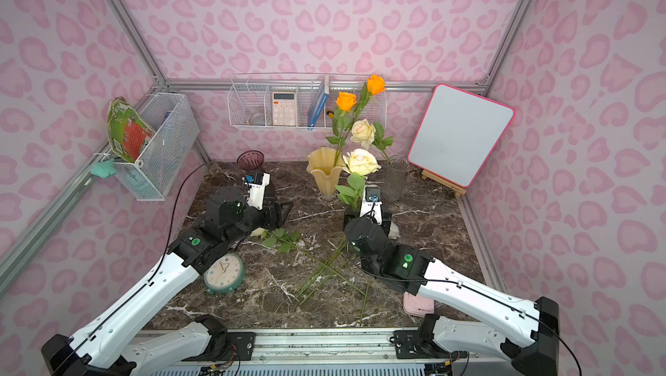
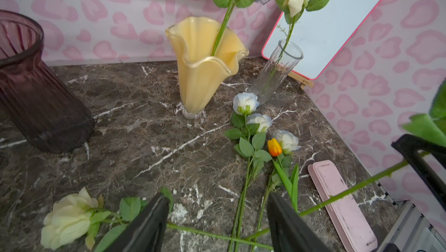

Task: Arrange the flowers in different vases according to their colors
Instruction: Insert the flower into the vase, then pick up the flower at the center of the board.

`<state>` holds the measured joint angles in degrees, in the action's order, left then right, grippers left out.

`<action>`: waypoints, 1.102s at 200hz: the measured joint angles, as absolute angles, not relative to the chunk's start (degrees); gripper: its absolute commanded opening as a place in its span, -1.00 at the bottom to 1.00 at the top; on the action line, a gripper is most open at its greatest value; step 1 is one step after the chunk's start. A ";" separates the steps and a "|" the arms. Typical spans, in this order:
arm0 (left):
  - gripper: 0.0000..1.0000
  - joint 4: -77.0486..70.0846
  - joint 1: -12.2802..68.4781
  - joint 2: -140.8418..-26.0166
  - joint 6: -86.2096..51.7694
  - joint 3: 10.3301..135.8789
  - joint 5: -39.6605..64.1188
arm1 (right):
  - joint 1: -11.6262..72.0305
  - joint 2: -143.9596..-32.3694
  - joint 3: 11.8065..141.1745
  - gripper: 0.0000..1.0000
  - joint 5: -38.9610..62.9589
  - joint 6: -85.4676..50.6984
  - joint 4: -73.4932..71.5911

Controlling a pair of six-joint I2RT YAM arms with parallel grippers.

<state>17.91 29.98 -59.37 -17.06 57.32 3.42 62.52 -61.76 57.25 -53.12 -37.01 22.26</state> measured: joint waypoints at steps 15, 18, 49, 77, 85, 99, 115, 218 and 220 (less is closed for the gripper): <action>0.38 18.90 30.06 -59.18 -18.15 56.40 3.49 | 61.95 -61.01 56.05 0.41 -52.80 -39.62 24.97; 0.38 19.03 30.06 -59.24 -18.31 56.29 3.51 | 61.58 -60.82 55.75 0.40 -52.69 -39.99 25.19; 0.37 19.22 30.28 -59.94 -19.59 55.31 3.92 | 58.00 -59.72 53.95 0.22 -51.77 -39.99 24.08; 0.37 18.98 30.39 -60.55 -19.75 54.70 4.34 | 56.42 -60.75 54.39 0.05 -50.37 -37.23 21.56; 0.37 18.61 30.39 -60.86 -19.75 54.70 4.51 | 56.05 -61.39 54.74 0.06 -49.84 -36.73 20.88; 0.38 17.98 30.39 -61.69 -19.73 54.72 4.69 | 55.07 -62.13 55.16 0.11 -48.56 -35.88 20.29; 0.39 17.76 30.39 -62.92 -19.70 54.94 5.37 | 53.01 -62.61 55.70 0.19 -45.65 -35.77 20.45; 0.43 18.11 43.79 -81.06 -8.97 65.12 16.01 | 41.08 -61.63 57.17 0.44 -36.73 -37.87 29.69; 0.43 18.28 44.25 -81.78 -8.60 65.52 16.03 | 40.97 -61.60 57.19 0.44 -36.75 -37.76 29.80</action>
